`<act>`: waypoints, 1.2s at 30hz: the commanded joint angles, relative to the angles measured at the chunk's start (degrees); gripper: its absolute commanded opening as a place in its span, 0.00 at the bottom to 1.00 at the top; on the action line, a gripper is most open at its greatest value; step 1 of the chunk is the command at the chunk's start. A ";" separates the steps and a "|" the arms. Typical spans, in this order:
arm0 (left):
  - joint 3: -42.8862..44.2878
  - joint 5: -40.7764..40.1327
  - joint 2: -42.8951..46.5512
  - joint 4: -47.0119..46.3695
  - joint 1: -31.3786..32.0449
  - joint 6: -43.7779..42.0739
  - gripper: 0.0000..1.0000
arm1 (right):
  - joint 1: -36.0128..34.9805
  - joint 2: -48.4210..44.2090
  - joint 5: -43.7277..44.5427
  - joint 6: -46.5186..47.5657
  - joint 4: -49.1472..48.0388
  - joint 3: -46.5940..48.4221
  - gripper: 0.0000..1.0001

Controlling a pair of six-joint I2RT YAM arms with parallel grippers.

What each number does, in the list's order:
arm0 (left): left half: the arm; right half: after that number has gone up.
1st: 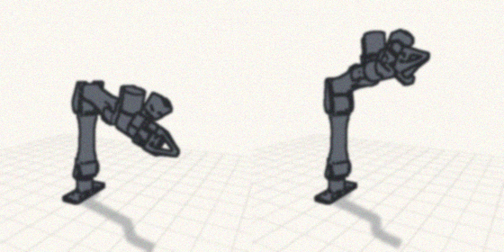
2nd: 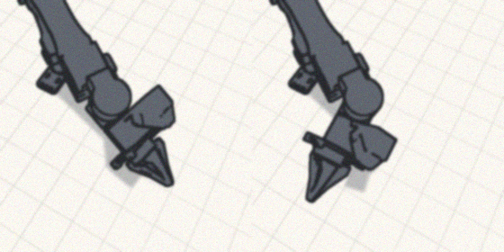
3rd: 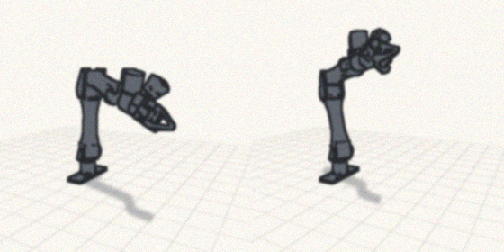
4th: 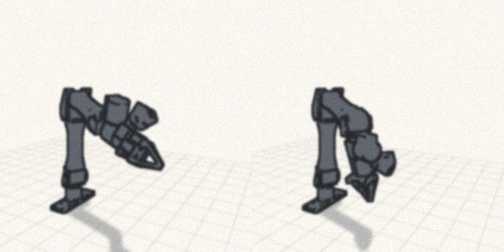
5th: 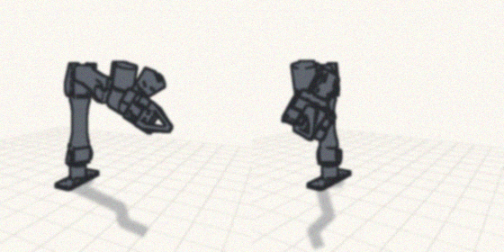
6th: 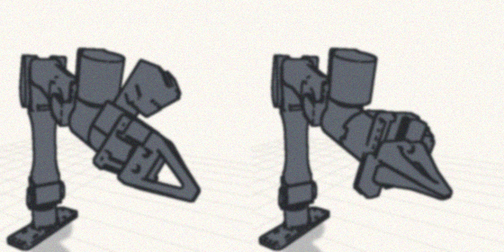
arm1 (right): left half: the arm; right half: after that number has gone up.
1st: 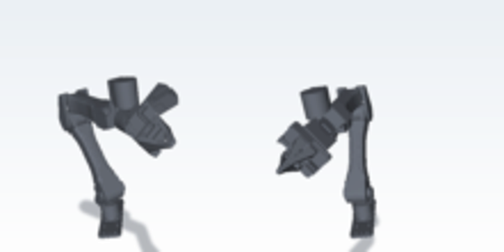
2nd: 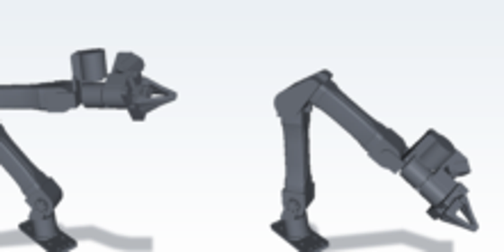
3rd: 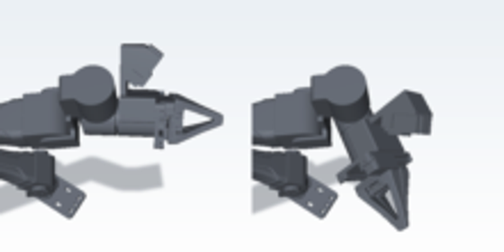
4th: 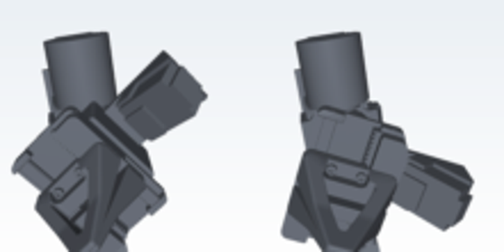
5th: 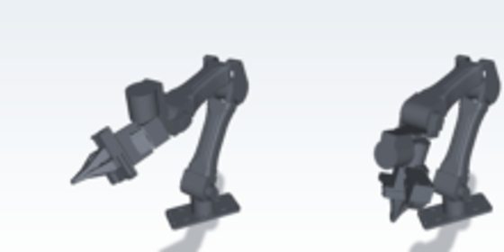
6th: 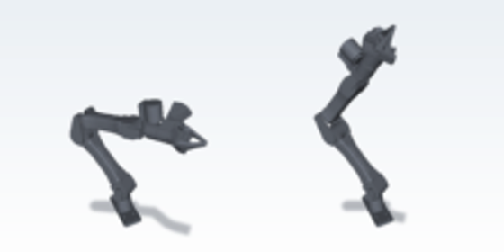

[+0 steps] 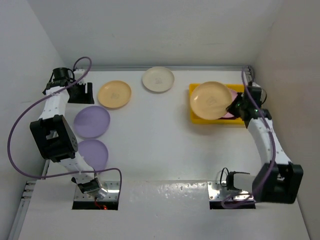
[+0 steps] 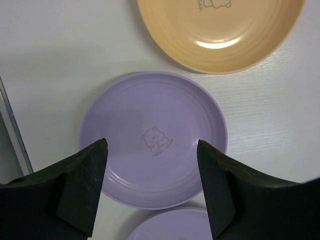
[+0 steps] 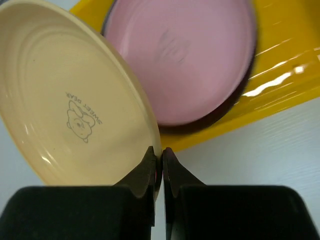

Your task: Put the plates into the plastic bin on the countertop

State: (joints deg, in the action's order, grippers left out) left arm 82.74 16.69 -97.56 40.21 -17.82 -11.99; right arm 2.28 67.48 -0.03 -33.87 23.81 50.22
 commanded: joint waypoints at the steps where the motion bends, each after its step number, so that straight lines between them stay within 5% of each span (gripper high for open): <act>1: 1.72 0.28 -0.18 -0.57 0.95 0.56 0.75 | 9.63 9.03 2.93 -5.68 -1.93 4.70 0.00; 13: 2.77 -2.88 -2.99 -0.57 0.95 0.56 0.75 | 16.35 30.24 4.34 -4.90 -2.98 19.48 0.04; 16: 2.78 -4.29 -4.65 -0.57 0.42 0.56 0.75 | 16.44 32.35 3.38 -2.97 -3.16 20.18 0.25; 20: 4.62 -10.42 -7.81 -0.57 -0.72 1.79 0.80 | 15.91 34.47 1.61 0.99 0.88 23.34 0.82; 21: 5.23 -11.49 -9.48 -0.57 -1.33 1.79 0.81 | 15.65 34.73 2.75 3.17 2.62 23.70 0.85; 32: 6.47 -18.62 -21.52 -0.57 -6.16 1.79 0.79 | 7.83 24.02 10.05 11.80 6.16 23.35 0.91; 36: 5.51 -14.86 -24.17 -0.57 -6.17 -0.22 0.60 | 3.53 18.23 10.49 12.07 5.28 20.37 0.89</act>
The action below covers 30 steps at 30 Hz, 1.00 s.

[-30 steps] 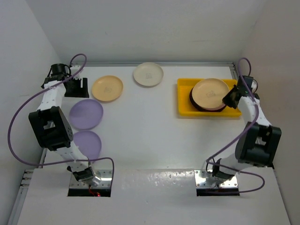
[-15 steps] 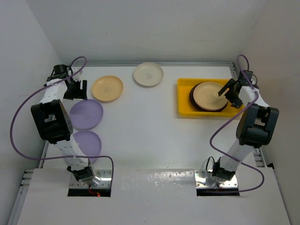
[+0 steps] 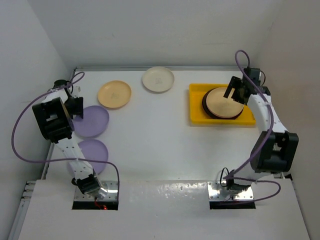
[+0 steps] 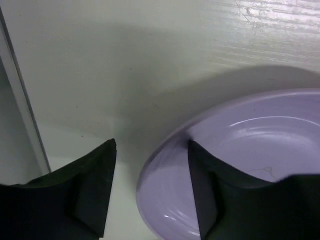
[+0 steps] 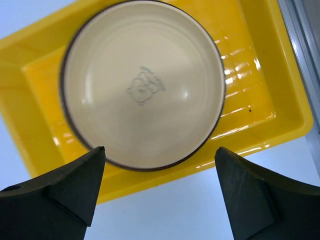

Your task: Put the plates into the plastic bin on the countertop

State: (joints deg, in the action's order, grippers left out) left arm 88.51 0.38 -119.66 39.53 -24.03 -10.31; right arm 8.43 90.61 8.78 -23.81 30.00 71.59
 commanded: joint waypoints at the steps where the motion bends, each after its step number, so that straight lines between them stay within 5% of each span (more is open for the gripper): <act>1: -1.66 4.94 -2.07 0.11 -0.48 -3.56 0.56 | -5.41 -5.44 1.68 2.19 -1.08 -1.36 0.88; 2: -2.37 6.81 -1.55 0.11 -0.49 -4.36 0.50 | -6.39 -7.70 2.21 2.63 -1.52 -2.93 0.88; 6: -4.13 12.09 0.90 2.39 -0.49 -7.79 0.01 | -12.64 -11.06 1.95 1.93 -2.75 -5.49 0.83; 11: -4.13 19.19 9.58 7.40 -0.49 -12.36 0.00 | -23.95 -13.09 1.24 2.36 -3.10 -7.08 0.82; 18: 3.23 24.31 22.26 8.63 9.69 -10.54 0.00 | -34.86 -11.25 -1.38 2.63 -6.26 -3.32 0.82; 25: 8.17 25.98 21.66 11.35 23.83 -7.10 0.00 | -43.66 -7.56 -4.29 2.73 -17.05 1.96 0.84; 30: 8.87 28.79 21.13 11.89 28.42 -6.04 0.00 | -45.69 -2.29 -4.56 0.52 -18.48 5.66 0.83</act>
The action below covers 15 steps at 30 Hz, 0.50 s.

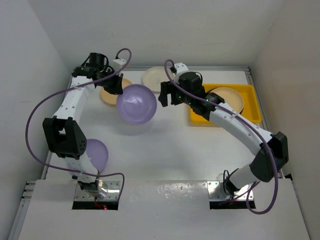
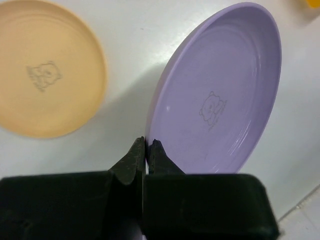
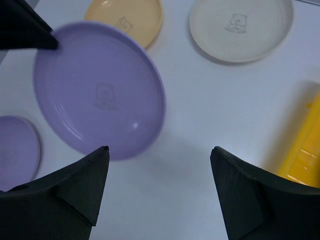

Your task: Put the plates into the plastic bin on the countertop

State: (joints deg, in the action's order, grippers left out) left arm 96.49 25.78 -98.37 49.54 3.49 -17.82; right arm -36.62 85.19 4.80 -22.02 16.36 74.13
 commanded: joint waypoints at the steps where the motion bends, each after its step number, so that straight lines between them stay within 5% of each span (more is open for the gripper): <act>1: 0.90 4.36 -0.16 2.49 0.91 2.00 0.00 | -0.91 4.53 -0.58 -1.36 -5.11 3.48 0.80; 9: 2.21 10.69 -0.16 4.16 1.52 1.48 0.00 | -0.38 15.09 -2.24 -4.08 -6.16 4.71 0.64; 14: 2.21 12.62 -0.16 5.30 1.52 0.42 0.00 | 0.32 18.61 -4.09 -6.98 -8.01 5.85 0.39; 15: 2.21 13.32 -0.16 5.30 1.52 0.42 0.00 | 0.84 18.79 -4.62 -7.51 -8.18 5.85 0.21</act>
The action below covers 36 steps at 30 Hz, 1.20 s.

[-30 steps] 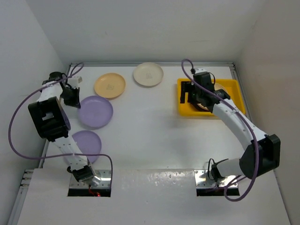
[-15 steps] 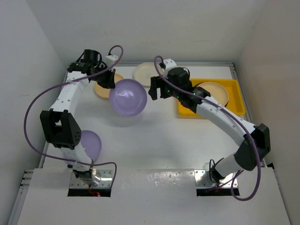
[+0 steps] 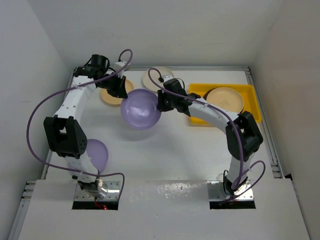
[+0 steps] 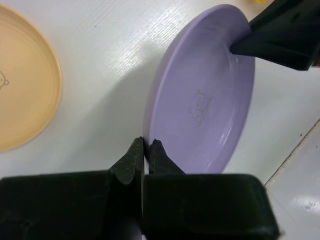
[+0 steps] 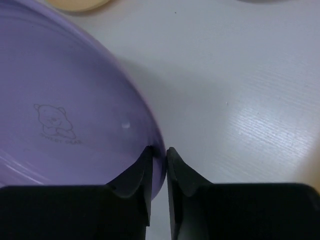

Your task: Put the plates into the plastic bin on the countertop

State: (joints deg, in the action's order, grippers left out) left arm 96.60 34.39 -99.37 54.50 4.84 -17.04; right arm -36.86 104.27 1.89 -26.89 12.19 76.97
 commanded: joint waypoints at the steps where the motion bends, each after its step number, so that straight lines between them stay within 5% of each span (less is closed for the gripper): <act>1: 2.10 4.72 0.85 0.34 0.17 -0.89 0.00 | 1.09 -0.55 -1.54 -3.51 -4.97 2.75 0.12; 3: 2.10 3.76 0.85 0.34 0.17 -0.89 0.00 | 1.96 -2.04 -1.54 -5.00 -5.94 1.27 0.00; 4: 2.10 3.14 0.85 0.34 0.17 -0.89 0.11 | 2.49 -2.83 -1.28 -6.05 -6.73 0.38 0.00; 5: 2.63 2.44 0.85 0.87 0.17 -1.50 0.48 | 2.93 -3.63 -0.93 -6.93 -6.91 -0.32 0.00; 9: 2.63 -2.39 0.85 1.40 -0.97 -2.91 1.00 | 12.31 -11.17 -0.75 -10.72 -8.05 -8.13 0.00; 12: 2.63 -8.53 0.85 1.93 -4.13 -2.91 1.00 | 19.00 -16.54 0.83 -12.57 -3.51 -12.45 0.00; 18: -3.50 -20.32 0.85 8.50 -12.30 -13.78 1.00 | 44.63 -21.65 2.41 -13.97 9.87 -14.65 0.00; 23: -17.63 -26.04 1.46 9.04 -19.76 -21.27 1.00 | 52.93 -15.43 -0.13 -13.62 15.22 -9.66 0.00; 31: -28.65 -27.10 3.84 6.24 -25.85 -23.22 0.99 | 54.62 -7.86 0.48 -12.57 17.87 -5.43 0.05; 36: -32.60 -28.15 3.23 4.22 -27.60 -24.88 0.97 | 54.27 -5.04 0.47 -9.24 21.47 -1.92 0.74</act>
State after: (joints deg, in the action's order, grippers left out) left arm 65.69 6.87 -98.17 60.23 -21.78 -39.31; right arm 17.58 99.22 2.33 -38.70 31.81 70.63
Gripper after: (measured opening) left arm 0.977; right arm 0.662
